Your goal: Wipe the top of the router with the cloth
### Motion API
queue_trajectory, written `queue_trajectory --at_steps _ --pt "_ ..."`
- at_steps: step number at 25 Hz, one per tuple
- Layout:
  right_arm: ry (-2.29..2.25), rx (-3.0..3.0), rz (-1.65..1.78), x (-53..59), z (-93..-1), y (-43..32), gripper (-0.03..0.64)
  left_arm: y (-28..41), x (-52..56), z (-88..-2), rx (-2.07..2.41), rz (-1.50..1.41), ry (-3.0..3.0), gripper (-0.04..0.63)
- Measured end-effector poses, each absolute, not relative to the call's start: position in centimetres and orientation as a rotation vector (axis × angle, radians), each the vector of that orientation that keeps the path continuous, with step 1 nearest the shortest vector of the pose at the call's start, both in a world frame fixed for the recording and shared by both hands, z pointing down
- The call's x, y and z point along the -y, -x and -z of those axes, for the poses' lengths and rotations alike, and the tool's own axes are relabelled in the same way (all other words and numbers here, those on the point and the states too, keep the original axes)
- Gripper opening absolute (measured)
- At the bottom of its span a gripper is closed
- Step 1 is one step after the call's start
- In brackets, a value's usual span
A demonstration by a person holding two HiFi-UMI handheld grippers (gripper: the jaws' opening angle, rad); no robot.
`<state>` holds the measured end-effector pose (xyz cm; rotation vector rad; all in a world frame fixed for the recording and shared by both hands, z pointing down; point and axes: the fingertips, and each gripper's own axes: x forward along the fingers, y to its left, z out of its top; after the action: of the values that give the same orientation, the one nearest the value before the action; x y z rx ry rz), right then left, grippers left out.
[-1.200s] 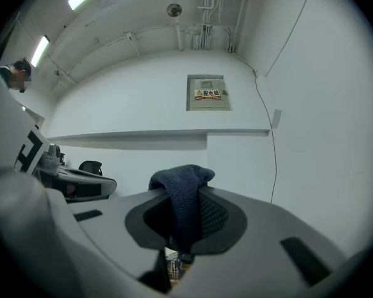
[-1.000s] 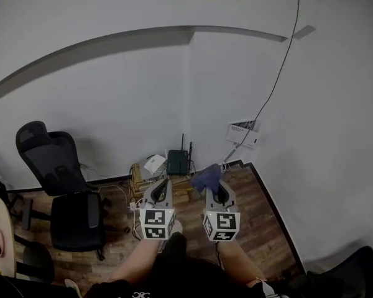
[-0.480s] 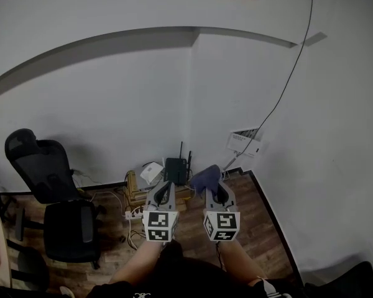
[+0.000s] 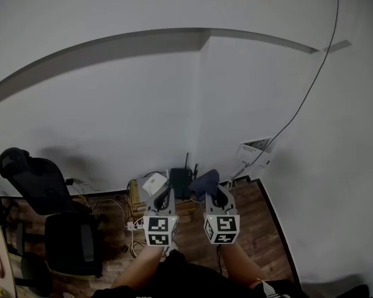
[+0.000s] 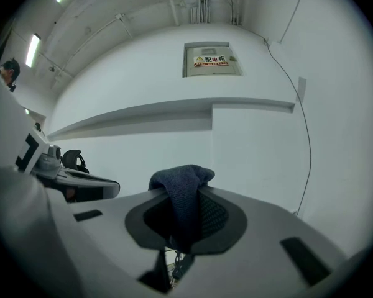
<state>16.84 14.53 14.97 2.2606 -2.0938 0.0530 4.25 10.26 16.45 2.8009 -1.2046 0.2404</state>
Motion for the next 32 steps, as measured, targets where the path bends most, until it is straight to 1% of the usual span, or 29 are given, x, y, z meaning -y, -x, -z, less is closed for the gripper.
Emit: queue_trajectory --at_steps 9,15,25,32 --pt "-2.234 2.113 -0.081 -3.8 -14.8 -18.7 0.034 -6.1 -0.1 -15.8 1.222 -0.274 -2.805 -0.008" --pt "-2.206 2.131 -0.112 0.9 -15.1 -19.5 0.034 -6.7 4.8 -16.5 1.258 -0.308 -2.768 -0.008" --pt "-2.019 2.247 -0.133 6.4 -16.6 -20.5 0.034 -7.1 8.9 -17.4 1.420 -0.341 -2.658 -0.008" --pt "-1.937 2.266 -0.208 7.5 -18.8 -21.7 0.035 -8.1 9.7 -19.6 1.439 -0.390 -2.580 -0.008"
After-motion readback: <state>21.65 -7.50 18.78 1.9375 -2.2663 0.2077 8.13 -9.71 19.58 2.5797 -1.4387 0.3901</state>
